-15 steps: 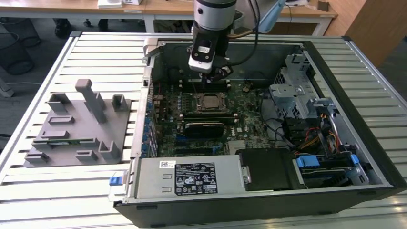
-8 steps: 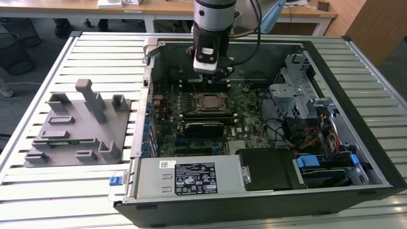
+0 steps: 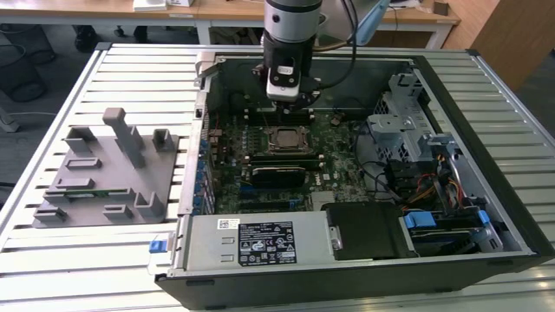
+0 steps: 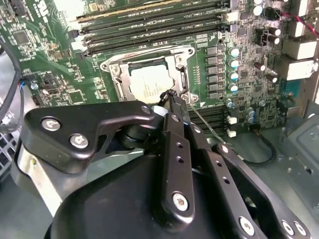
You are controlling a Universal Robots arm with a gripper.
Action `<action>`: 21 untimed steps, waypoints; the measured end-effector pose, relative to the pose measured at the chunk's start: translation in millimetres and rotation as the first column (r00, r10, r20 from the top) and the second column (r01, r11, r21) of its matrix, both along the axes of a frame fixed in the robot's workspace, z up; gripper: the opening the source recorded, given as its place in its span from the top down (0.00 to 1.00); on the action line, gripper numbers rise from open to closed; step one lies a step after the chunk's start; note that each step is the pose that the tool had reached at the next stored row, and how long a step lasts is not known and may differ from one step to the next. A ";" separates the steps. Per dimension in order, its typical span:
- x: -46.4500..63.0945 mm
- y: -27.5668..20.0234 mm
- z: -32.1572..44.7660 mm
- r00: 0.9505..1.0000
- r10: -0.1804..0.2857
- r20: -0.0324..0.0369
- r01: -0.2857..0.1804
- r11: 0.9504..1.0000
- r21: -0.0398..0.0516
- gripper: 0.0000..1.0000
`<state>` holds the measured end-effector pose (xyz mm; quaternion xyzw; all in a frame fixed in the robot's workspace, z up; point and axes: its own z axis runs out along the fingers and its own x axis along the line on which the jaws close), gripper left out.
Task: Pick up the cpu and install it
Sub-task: 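Install the first cpu locking lever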
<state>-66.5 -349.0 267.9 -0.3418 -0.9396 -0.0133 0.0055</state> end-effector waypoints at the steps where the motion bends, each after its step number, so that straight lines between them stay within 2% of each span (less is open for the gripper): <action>1: 0.0 0.0 -0.1 1.000 0.015 0.000 -0.015 1.000 0.000 0.89; 6: -0.2 0.0 -0.4 0.996 0.095 0.000 -0.095 0.996 0.000 0.89; 16: -11.6 0.1 -0.5 0.993 0.114 0.000 -0.114 0.993 0.000 0.89; 21: -11.9 0.0 -0.8 0.982 0.187 0.000 -0.187 0.982 0.000 0.89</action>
